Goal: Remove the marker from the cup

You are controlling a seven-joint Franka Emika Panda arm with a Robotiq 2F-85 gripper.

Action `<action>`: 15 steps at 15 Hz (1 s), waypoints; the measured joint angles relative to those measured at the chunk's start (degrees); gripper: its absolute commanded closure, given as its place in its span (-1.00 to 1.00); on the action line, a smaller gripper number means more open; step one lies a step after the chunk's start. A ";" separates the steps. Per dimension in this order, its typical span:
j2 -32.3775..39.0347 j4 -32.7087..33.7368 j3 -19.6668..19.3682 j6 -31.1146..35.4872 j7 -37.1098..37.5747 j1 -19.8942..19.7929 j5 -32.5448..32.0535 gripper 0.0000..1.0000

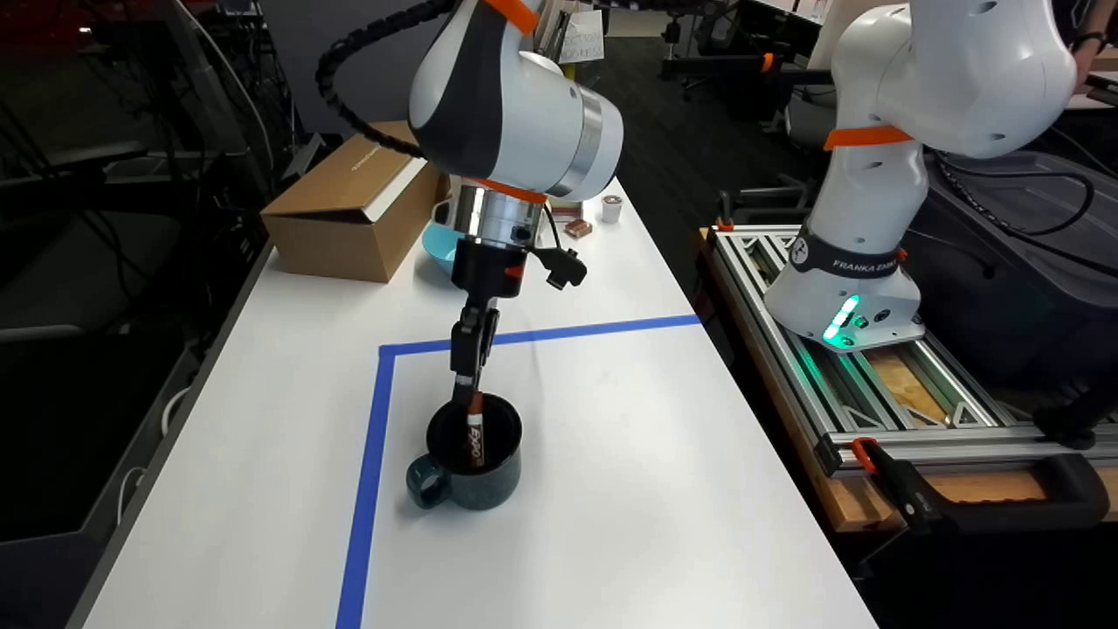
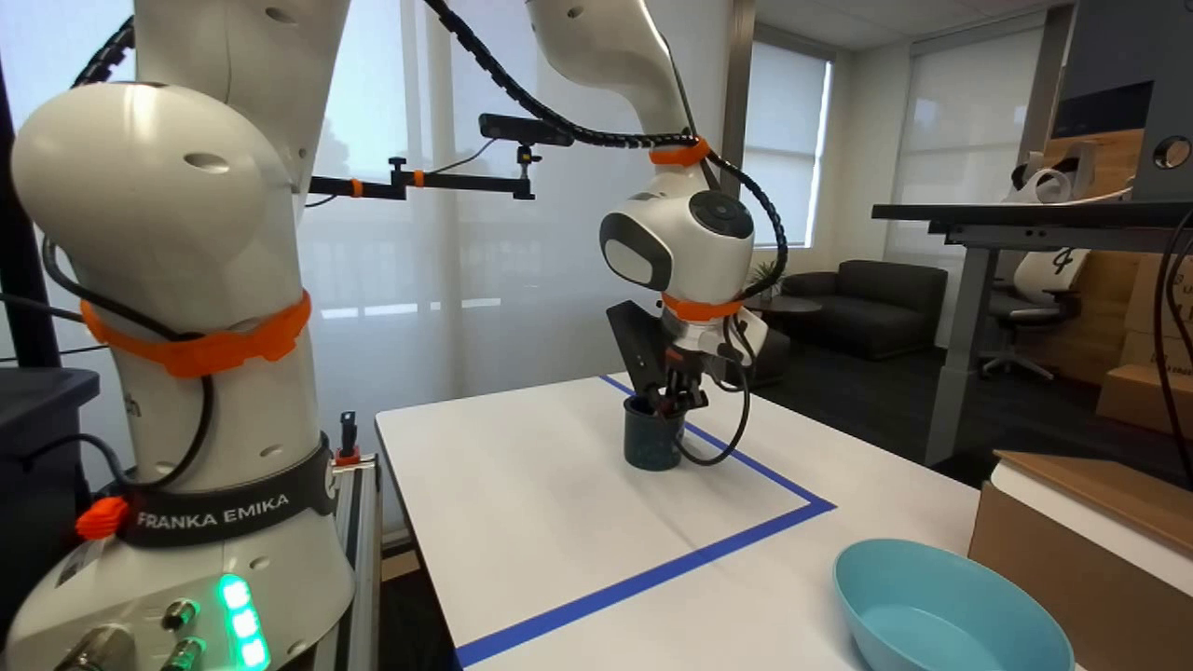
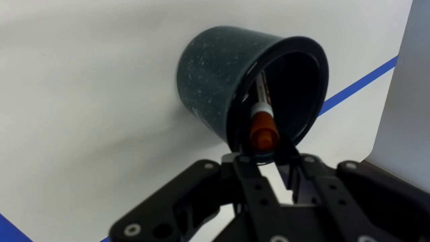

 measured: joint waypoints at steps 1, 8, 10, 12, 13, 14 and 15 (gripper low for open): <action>0.00 -0.09 0.07 0.00 0.00 0.00 0.01 0.48; -0.12 -0.66 0.53 0.06 0.00 0.00 0.30 0.90; -0.13 -0.66 0.53 0.06 0.02 0.00 0.35 0.90; -0.23 -0.75 0.52 0.06 0.16 -0.05 0.35 0.90; -0.39 -0.89 0.48 0.06 0.33 -0.12 0.35 0.90; -0.71 -1.13 0.41 0.06 0.53 -0.19 0.35 0.90; -1.18 -1.42 0.33 0.06 0.79 -0.28 0.35 0.90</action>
